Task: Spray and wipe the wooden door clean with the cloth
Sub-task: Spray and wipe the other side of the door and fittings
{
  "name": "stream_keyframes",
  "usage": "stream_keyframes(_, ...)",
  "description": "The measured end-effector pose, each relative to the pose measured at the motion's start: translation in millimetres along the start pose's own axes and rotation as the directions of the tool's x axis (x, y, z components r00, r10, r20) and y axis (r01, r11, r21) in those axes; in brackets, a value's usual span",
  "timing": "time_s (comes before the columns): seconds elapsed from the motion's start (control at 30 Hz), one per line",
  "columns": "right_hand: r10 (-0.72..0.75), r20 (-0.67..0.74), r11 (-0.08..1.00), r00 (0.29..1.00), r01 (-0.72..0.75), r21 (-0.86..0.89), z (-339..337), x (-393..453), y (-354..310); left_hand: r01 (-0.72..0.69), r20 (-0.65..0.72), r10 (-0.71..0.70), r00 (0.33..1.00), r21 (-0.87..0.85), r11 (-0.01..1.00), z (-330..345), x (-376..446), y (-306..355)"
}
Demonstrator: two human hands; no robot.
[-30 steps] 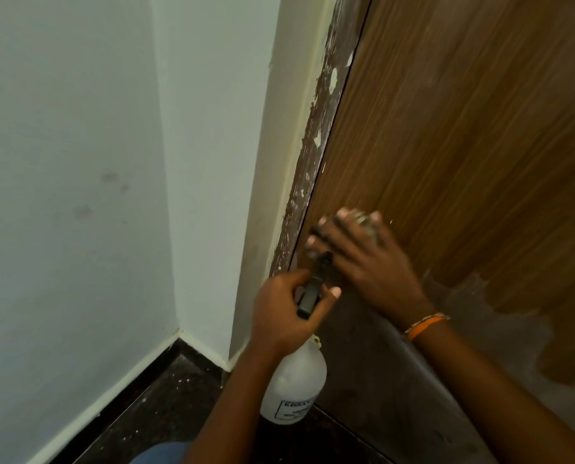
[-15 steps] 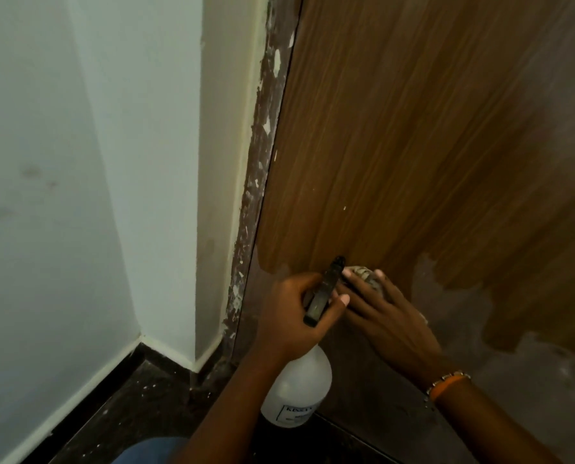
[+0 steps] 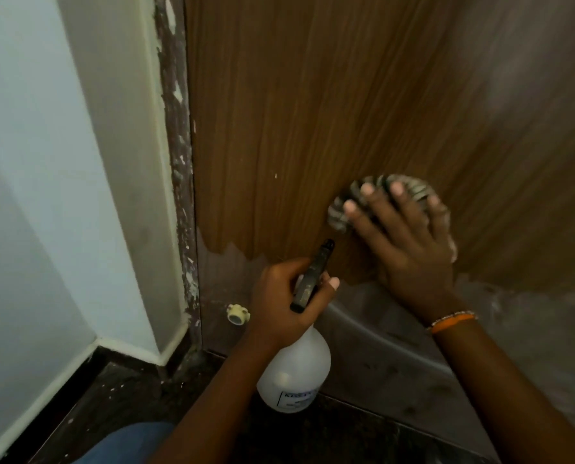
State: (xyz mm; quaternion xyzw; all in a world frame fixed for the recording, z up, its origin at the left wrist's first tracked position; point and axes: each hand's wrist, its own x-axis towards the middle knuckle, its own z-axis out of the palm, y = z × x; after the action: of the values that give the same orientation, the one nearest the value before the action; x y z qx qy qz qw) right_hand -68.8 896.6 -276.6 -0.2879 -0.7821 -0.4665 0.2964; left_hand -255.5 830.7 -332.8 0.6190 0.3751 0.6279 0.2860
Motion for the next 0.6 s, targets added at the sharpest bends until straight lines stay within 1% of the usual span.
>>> stream_keyframes(0.07,-0.132,0.094,0.990,0.987,0.127,0.058,13.6,-43.1,-19.3,-0.011,-0.002,0.011,1.000,-0.007,1.000,3.4,0.2,-1.7)
stream_keyframes(0.17,-0.356,0.216,0.934,0.909,0.342,0.098,29.0,-104.7,-37.2,-0.011,0.026,0.012,1.000,-0.010,1.000,7.9,0.1,-7.6)
stream_keyframes(0.23,-0.422,0.258,0.906,0.869,0.409,0.104,33.0,-121.7,-42.0,-0.013,0.057,0.013,0.998,-0.005,1.000,13.4,0.4,-12.9)
stream_keyframes(0.33,-0.462,0.276,0.886,0.843,0.454,0.099,32.7,-119.2,-37.0,-0.013,0.099,0.014,0.995,-0.006,1.000,25.8,-0.4,-17.2)
stream_keyframes(0.37,-0.431,0.279,0.901,0.858,0.428,0.076,28.2,-115.3,-32.6,-0.016,0.112,0.019,0.993,-0.023,1.000,30.2,-1.6,-16.9)
stream_keyframes(0.4,-0.359,0.261,0.932,0.896,0.361,0.044,21.8,-109.4,-26.3,-0.021,0.126,0.026,0.992,-0.045,0.999,34.6,-2.9,-16.6)
stream_keyframes(0.47,-0.142,0.177,0.988,0.974,0.151,-0.040,8.2,-98.8,-8.0,-0.011,0.162,0.026,0.986,-0.092,0.996,44.4,-5.0,-15.1)
stream_keyframes(0.5,-0.019,0.125,0.996,0.992,0.030,-0.087,1.7,-94.7,2.8,0.001,0.181,0.019,0.983,-0.111,0.994,50.0,-6.5,-14.6)
stream_keyframes(0.53,0.098,0.071,0.988,0.993,-0.088,-0.123,-4.6,-92.6,13.4,0.011,0.198,0.014,0.980,-0.125,0.992,56.2,-8.1,-15.0)
stream_keyframes(0.6,0.306,-0.035,0.939,0.952,-0.307,-0.155,-13.7,-96.5,29.8,0.033,0.241,0.001,0.970,-0.138,0.990,70.0,-12.7,-17.8)
